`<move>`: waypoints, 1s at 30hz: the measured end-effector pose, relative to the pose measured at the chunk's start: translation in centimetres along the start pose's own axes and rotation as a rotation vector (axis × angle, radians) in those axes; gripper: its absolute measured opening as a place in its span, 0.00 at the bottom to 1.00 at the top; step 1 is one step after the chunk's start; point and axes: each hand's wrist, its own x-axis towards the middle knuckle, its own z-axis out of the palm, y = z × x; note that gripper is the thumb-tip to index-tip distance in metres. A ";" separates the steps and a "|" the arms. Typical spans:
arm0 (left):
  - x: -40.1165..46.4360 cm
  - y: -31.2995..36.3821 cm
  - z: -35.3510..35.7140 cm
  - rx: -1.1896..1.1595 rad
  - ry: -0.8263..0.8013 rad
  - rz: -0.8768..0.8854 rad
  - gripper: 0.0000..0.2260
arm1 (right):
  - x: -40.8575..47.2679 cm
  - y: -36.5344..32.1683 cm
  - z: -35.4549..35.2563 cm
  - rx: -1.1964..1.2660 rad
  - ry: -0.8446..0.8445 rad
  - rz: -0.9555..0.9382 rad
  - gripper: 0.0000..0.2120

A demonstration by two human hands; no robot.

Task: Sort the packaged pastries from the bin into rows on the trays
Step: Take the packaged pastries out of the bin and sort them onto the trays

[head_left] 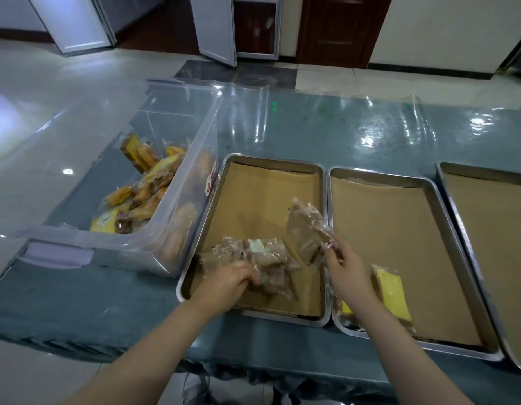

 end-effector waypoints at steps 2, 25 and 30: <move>-1.3 -1.5 0.6 -0.028 -0.036 -0.022 0.13 | -0.2 0.4 0.8 -0.088 -0.055 -0.017 0.16; -2.4 -3.3 -0.8 -0.078 0.083 -0.118 0.14 | -2.7 1.2 6.7 -0.235 -0.448 -0.136 0.28; -1.2 -1.5 -2.8 -0.135 0.104 -0.116 0.14 | -1.5 -0.7 6.0 -0.181 -0.317 -0.096 0.20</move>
